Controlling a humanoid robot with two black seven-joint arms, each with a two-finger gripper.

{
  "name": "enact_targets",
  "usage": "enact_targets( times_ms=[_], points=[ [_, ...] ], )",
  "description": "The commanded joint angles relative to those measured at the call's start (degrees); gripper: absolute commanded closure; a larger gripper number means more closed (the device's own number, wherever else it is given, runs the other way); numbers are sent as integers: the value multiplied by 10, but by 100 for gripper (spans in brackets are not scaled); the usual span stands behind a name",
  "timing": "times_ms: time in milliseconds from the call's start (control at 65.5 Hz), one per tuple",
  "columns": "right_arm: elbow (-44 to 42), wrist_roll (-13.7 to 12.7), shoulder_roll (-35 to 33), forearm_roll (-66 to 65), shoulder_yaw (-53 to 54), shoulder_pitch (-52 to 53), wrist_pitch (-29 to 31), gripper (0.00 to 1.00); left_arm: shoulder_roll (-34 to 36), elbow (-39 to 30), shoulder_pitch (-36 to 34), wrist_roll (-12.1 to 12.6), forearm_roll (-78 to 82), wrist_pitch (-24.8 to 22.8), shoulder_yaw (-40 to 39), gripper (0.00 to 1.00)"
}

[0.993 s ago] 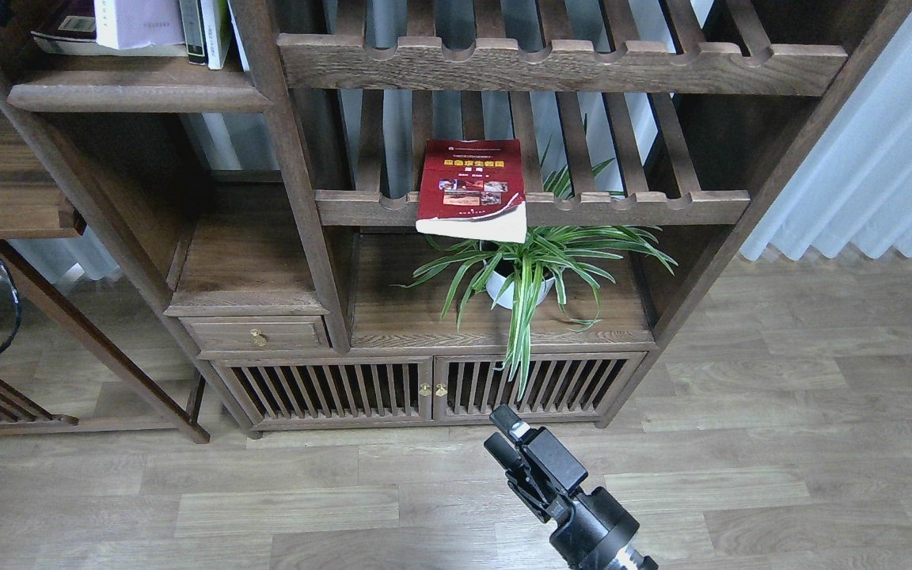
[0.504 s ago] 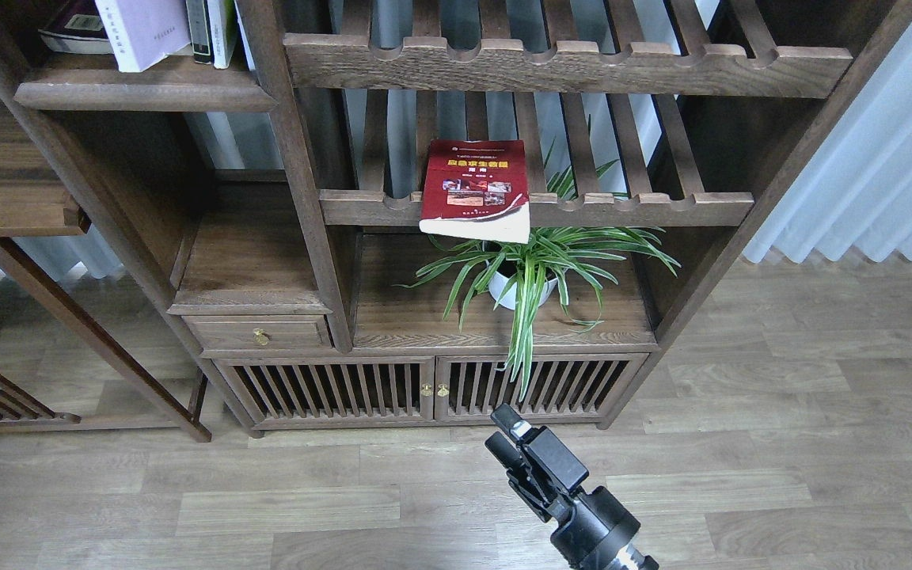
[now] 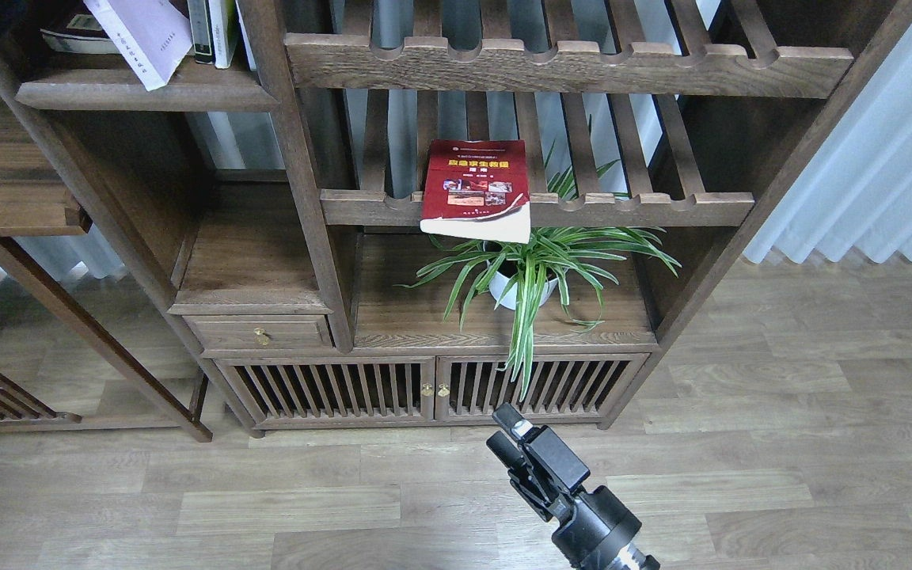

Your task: Organize books on shelf

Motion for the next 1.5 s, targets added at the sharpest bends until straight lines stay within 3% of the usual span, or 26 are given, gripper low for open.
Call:
enact_targets(
  times_ms=[0, 229, 412, 687, 932, 947, 1054, 1253, 1482],
  points=[
    [1, 0, 0, 0, 0, 0, 0, 8, -9, 2, -5, 6, -38, 0, -3, 93],
    [1, 0, 0, 0, 1, 0, 0, 8, -15, 23, -45, 36, -40, 0, 10, 94],
    [1, 0, 0, 1, 0, 0, 0, 8, -17, 83, -104, 29, 14, 0, 11, 93],
    [2, 1, 0, 2, -5, 3, 0, 8, -15, 116, -129, 27, 21, 0, 41, 93],
    [0, 5, 0, 35, -17, 37, 0, 8, -29, 136, -155, -8, 21, 0, 89, 93],
    [0, 5, 0, 41, -19, 44, 0, 8, -39, 140, -161, -22, 21, 0, 101, 93],
    [0, 5, 0, 52, -25, 51, 0, 8, -54, 161, -168, -52, 21, 0, 124, 93],
    [0, 5, 0, 68, -26, 53, 0, 8, -103, 230, -170, -138, 20, 15, 132, 92],
    [3, 8, 0, 79, -26, 47, 0, 8, -111, 288, -166, -230, 16, 17, 170, 92]
  ],
)
